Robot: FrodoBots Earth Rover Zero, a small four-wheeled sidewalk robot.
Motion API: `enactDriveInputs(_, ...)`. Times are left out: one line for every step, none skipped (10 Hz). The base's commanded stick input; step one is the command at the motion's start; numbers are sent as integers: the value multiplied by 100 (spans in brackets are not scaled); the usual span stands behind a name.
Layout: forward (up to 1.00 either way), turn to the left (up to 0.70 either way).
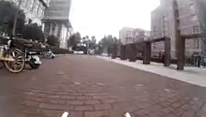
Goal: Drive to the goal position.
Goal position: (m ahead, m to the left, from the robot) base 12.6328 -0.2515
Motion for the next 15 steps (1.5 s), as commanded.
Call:
enactDriveInputs(70,-2)
enactDriveInputs(70,0)
enactDriveInputs(70,0)
enactDriveInputs(70,0)
enactDriveInputs(70,0)
enactDriveInputs(70,0)
enactDriveInputs(70,0)
enactDriveInputs(70,0)
enactDriveInputs(70,0)
enactDriveInputs(70,0)
enactDriveInputs(70,0)
enactDriveInputs(70,0)
enactDriveInputs(70,0)
enactDriveInputs(70,0)
enactDriveInputs(70,0)
